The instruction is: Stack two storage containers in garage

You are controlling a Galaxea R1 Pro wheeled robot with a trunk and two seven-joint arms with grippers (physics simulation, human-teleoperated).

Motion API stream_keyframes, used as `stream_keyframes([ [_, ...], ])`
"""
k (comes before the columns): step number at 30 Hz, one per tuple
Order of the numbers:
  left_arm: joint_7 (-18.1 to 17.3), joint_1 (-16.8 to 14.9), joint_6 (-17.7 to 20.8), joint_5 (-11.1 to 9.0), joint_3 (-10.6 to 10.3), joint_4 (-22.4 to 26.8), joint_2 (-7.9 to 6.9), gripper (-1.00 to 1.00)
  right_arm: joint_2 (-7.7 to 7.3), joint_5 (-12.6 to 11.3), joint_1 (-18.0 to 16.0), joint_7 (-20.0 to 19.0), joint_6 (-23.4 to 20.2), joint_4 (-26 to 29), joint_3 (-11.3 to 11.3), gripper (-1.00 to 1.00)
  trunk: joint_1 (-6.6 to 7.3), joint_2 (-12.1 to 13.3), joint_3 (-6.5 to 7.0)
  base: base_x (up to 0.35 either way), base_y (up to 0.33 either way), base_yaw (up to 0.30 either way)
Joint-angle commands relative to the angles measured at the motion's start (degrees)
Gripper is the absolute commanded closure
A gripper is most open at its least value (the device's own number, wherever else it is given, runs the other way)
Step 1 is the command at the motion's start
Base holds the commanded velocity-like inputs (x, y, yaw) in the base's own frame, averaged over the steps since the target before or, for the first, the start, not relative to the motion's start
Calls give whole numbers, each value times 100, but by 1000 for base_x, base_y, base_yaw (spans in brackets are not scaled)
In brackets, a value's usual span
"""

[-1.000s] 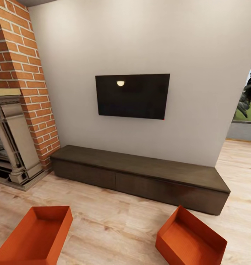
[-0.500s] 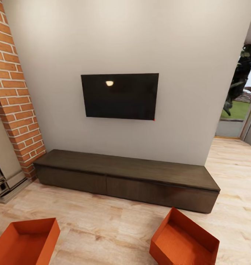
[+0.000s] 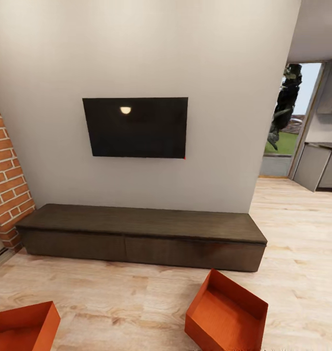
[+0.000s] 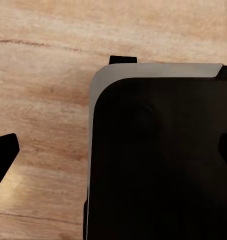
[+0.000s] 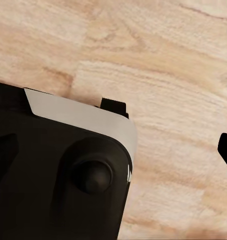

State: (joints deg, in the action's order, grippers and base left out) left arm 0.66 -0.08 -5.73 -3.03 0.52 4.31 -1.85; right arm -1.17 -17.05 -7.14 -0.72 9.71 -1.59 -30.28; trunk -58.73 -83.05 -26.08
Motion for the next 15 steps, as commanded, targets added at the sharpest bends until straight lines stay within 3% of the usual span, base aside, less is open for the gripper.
stream_keyframes([
  [1, 4, -1, -16, -31, 1, 0, 0, -100, 3, -53, -7, -8, 31, -17, -48, -100, 0, -3, -6, 0, 0, -246],
  [15, 2, -1, -16, -36, 1, 0, 0, -100, 3, -53, -7, -8, 31, -17, -48, -100, 0, -3, -6, 9, 3, -246],
])
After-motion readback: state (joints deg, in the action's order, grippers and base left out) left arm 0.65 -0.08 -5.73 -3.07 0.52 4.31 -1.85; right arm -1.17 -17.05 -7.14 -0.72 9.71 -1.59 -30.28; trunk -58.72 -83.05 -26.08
